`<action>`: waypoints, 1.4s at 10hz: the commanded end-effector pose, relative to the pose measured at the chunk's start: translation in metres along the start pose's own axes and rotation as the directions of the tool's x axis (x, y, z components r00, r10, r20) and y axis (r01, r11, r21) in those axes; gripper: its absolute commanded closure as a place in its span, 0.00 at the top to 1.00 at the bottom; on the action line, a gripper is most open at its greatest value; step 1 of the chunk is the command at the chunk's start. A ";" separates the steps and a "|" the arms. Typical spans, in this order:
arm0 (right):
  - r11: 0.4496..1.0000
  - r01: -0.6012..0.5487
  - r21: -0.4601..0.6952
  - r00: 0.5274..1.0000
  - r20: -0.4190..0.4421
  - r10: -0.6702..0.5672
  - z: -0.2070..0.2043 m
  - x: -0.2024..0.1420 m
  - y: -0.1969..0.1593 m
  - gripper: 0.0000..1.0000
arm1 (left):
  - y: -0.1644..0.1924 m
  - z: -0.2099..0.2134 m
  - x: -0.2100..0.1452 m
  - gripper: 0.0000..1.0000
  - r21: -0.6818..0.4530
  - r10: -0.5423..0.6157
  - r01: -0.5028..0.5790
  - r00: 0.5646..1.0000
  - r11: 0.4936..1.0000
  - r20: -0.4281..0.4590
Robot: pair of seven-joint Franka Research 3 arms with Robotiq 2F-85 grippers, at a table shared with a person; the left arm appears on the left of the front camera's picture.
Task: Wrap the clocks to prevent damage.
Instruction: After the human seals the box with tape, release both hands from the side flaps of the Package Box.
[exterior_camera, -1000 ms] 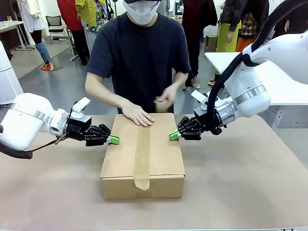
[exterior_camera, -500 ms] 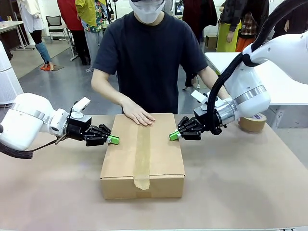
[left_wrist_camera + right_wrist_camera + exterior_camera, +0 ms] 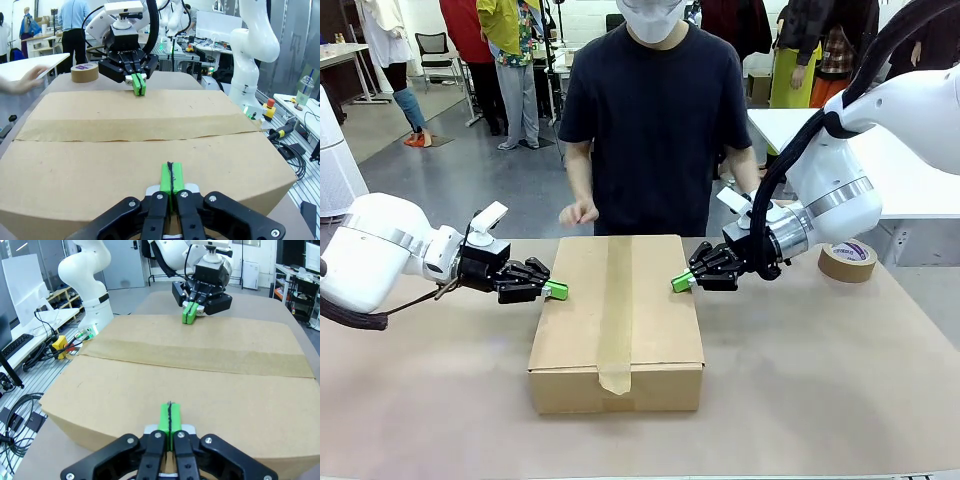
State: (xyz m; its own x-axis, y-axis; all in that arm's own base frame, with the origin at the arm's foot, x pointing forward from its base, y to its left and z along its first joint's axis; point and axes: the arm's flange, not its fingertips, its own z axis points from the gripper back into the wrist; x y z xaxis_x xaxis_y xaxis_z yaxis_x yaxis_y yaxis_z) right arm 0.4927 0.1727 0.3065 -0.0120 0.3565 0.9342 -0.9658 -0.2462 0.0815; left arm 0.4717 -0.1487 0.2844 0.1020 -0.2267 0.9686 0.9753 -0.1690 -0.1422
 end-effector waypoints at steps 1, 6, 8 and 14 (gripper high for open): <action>1.000 0.007 -0.008 1.000 -0.002 -0.007 0.000 -0.003 -0.001 0.01 | 0.000 -0.001 -0.002 0.00 0.011 0.004 -0.004 1.000 1.000 0.000; 0.994 -0.016 -0.108 0.992 -0.128 0.002 0.045 0.083 0.070 0.01 | -0.055 0.060 0.106 0.00 0.027 -0.026 0.034 0.971 0.999 -0.236; 0.986 0.030 -0.162 0.971 -0.231 -0.068 0.070 0.115 0.109 0.01 | -0.086 0.086 0.148 0.00 0.079 -0.013 0.042 0.942 0.996 -0.337; 0.928 0.060 -0.367 0.940 -0.292 -0.176 0.126 0.159 0.184 0.01 | -0.144 0.140 0.171 0.00 0.251 0.081 0.048 0.874 0.967 -0.478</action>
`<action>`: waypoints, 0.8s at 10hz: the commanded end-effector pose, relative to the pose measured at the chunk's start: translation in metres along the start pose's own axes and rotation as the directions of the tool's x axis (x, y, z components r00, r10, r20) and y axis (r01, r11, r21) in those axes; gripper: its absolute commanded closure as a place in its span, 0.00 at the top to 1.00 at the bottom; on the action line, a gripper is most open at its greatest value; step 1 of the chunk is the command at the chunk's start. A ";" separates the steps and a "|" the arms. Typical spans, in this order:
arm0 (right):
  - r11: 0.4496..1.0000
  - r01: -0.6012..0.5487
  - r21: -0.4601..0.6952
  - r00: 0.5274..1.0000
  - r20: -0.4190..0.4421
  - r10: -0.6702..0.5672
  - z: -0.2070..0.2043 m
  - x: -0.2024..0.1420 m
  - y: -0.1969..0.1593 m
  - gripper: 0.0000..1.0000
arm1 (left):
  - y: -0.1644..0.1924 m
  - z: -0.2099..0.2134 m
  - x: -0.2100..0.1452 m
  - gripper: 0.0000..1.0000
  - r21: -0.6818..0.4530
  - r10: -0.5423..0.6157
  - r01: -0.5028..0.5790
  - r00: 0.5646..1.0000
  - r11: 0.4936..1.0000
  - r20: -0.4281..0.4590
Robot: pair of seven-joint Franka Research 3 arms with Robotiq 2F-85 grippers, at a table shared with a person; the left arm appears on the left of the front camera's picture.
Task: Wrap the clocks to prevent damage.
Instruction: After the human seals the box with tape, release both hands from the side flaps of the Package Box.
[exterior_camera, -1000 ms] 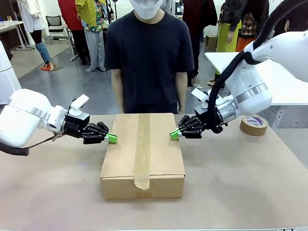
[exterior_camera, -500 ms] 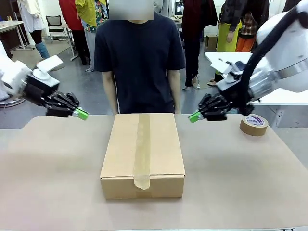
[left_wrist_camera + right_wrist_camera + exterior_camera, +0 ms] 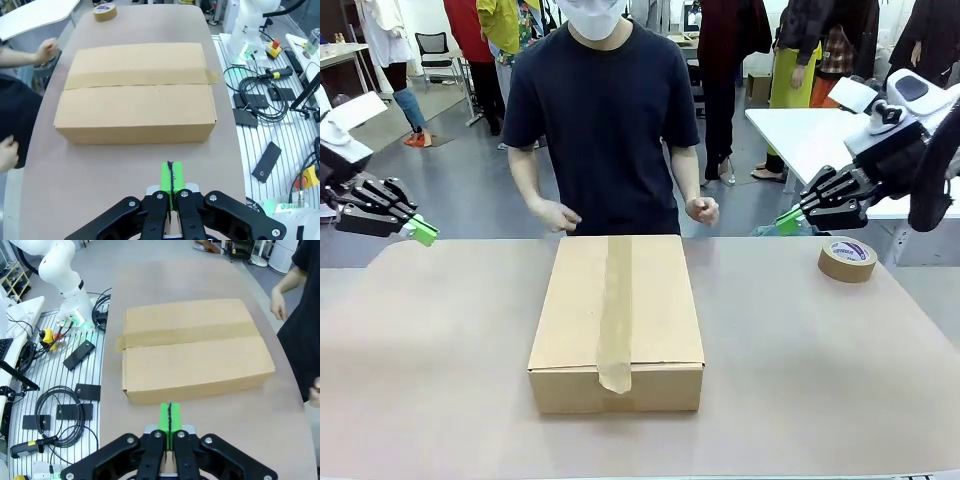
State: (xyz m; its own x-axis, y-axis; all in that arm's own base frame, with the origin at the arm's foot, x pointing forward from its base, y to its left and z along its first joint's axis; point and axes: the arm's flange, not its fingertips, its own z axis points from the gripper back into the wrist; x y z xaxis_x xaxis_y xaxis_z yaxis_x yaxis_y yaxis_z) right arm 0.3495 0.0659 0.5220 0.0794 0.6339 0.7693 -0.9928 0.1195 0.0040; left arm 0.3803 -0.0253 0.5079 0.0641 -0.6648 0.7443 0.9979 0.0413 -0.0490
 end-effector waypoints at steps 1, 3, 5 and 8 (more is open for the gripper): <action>1.000 0.004 0.021 1.000 -0.004 -0.004 -0.008 -0.002 -0.007 0.01 | 0.005 -0.006 0.006 0.00 -0.025 -0.008 0.008 1.000 1.000 -0.004; 1.000 0.004 0.021 1.000 -0.004 -0.004 -0.008 -0.002 -0.007 0.01 | 0.005 -0.006 0.006 0.00 -0.025 -0.008 0.008 1.000 1.000 -0.004; 1.000 0.004 0.021 1.000 -0.004 -0.004 -0.008 -0.002 -0.007 0.01 | 0.005 -0.006 0.006 0.00 -0.025 -0.008 0.008 1.000 1.000 -0.004; 1.000 0.004 0.021 1.000 -0.004 -0.004 -0.008 -0.002 -0.007 0.01 | 0.005 -0.006 0.006 0.00 -0.025 -0.008 0.008 1.000 1.000 -0.004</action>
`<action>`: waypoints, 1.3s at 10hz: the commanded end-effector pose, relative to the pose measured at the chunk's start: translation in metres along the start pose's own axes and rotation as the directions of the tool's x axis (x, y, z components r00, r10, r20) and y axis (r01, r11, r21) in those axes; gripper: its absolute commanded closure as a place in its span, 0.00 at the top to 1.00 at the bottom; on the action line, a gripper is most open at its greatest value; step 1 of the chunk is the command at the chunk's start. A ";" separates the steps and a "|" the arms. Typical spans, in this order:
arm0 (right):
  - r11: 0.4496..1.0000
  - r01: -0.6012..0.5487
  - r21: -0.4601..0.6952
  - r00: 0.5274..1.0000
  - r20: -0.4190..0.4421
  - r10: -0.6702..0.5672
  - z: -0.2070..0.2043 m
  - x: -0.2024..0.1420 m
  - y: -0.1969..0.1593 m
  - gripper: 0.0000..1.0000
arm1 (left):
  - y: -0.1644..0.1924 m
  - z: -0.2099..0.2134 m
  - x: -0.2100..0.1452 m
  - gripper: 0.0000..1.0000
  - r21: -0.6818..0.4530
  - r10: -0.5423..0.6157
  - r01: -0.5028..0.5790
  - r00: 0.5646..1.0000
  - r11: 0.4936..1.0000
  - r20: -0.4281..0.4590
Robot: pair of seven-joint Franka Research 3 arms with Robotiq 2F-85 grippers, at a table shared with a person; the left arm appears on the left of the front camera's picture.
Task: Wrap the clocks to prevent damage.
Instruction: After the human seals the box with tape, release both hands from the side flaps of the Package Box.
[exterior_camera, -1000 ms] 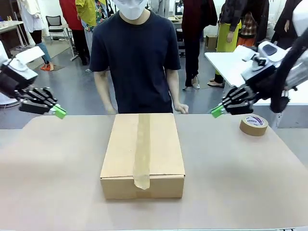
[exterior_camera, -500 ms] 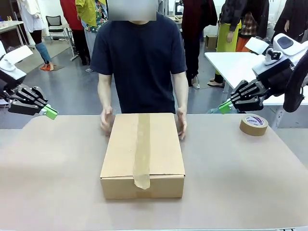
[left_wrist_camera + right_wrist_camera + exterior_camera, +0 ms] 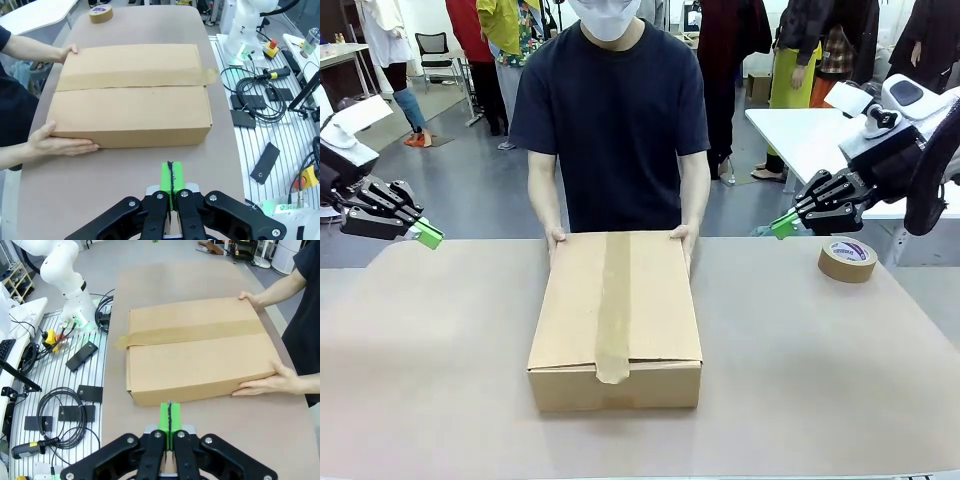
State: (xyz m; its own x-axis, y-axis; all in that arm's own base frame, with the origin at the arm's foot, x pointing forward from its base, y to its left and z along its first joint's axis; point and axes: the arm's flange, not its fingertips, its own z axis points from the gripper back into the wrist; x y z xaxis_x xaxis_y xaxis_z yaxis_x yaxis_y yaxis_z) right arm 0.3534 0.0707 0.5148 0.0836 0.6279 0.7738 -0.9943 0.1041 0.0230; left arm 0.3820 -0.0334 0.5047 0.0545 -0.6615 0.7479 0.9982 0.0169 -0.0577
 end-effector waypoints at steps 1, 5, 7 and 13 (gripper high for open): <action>1.000 -0.001 -0.003 1.000 -0.011 0.001 0.000 0.000 -0.003 0.01 | 0.003 0.002 0.002 0.00 -0.001 0.002 -0.002 1.000 1.000 -0.009; 1.000 -0.001 -0.003 1.000 -0.011 0.001 0.000 0.000 -0.003 0.01 | 0.003 0.002 0.002 0.00 -0.001 0.002 -0.002 1.000 1.000 -0.009; 1.000 -0.001 -0.003 1.000 -0.011 0.001 0.000 0.000 -0.003 0.01 | 0.003 0.002 0.002 0.00 -0.001 0.002 -0.002 1.000 1.000 -0.009; 1.000 -0.013 0.020 1.000 -0.014 0.013 -0.004 0.001 0.003 1.00 | -0.002 0.009 -0.001 1.00 -0.005 0.006 -0.006 1.000 1.000 0.015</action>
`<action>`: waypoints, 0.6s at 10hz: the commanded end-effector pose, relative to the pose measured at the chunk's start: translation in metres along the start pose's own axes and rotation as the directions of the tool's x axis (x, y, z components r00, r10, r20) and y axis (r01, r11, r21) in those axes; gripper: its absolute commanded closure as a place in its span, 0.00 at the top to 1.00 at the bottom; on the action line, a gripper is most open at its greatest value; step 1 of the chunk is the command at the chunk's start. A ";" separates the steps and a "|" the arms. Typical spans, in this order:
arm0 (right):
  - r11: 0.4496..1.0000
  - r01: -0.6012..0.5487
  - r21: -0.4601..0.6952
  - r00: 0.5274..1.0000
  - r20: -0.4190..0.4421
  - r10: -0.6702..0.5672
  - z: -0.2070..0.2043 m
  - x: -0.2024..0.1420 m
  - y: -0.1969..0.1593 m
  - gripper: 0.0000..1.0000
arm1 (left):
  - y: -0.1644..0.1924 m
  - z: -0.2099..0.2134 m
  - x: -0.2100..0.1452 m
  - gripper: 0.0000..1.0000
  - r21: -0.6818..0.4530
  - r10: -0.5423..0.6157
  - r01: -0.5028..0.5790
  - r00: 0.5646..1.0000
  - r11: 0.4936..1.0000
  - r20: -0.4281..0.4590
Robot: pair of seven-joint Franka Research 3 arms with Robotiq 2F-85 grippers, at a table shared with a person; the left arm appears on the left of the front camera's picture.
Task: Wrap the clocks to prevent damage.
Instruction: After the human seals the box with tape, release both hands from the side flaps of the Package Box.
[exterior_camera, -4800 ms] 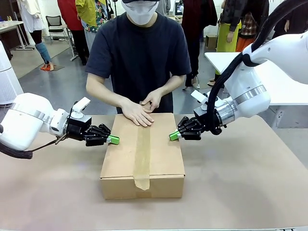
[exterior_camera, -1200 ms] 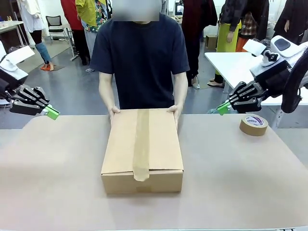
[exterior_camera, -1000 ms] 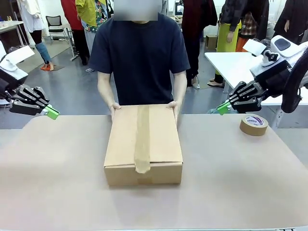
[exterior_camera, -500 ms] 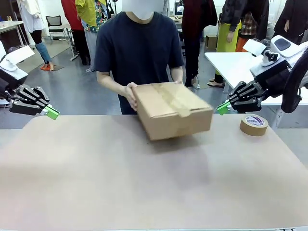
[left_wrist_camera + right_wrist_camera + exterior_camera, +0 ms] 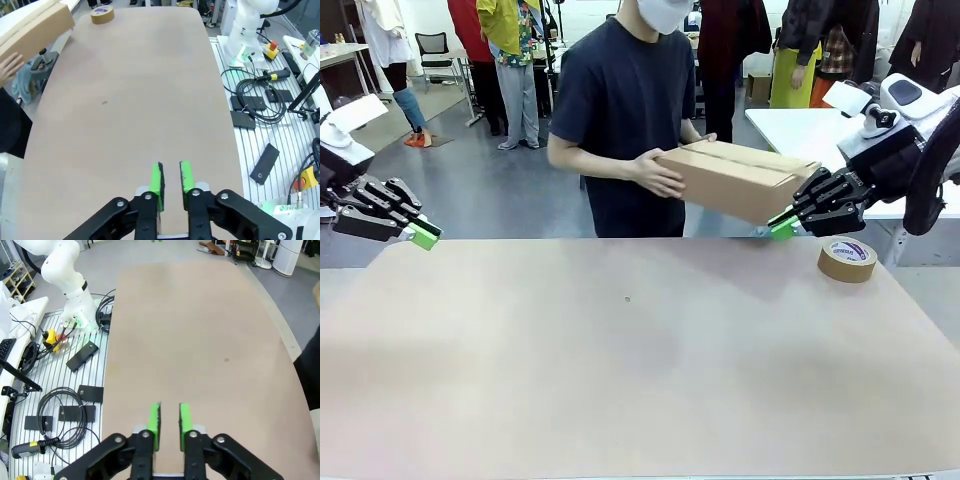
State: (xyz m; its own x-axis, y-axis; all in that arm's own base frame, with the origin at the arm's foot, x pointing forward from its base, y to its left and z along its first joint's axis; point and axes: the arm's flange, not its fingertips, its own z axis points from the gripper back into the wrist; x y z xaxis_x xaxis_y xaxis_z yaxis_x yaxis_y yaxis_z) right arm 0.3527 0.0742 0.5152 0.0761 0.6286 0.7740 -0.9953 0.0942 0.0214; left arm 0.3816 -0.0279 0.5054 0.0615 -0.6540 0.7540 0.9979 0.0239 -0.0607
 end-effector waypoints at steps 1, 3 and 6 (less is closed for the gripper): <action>1.000 -0.004 0.010 1.000 -0.017 0.004 -0.001 -0.001 0.001 0.63 | 0.000 0.005 0.003 0.57 -0.008 -0.003 0.003 1.000 1.000 0.007; 1.000 0.001 0.015 1.000 -0.017 0.000 0.000 -0.002 0.002 1.00 | 0.000 0.005 0.002 1.00 -0.014 -0.006 0.006 1.000 1.000 0.000; 1.000 0.009 0.024 1.000 -0.019 -0.009 0.001 -0.003 0.003 1.00 | 0.000 0.006 0.002 1.00 -0.015 -0.006 0.006 1.000 1.000 -0.008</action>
State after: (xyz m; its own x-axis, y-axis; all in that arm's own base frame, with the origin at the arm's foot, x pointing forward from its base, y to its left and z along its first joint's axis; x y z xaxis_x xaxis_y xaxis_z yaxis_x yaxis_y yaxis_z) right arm 0.3522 0.0747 0.5150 0.0752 0.6285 0.7742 -0.9957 0.0898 0.0238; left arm 0.3819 -0.0265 0.5079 0.0597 -0.6517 0.7561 0.9980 0.0237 -0.0583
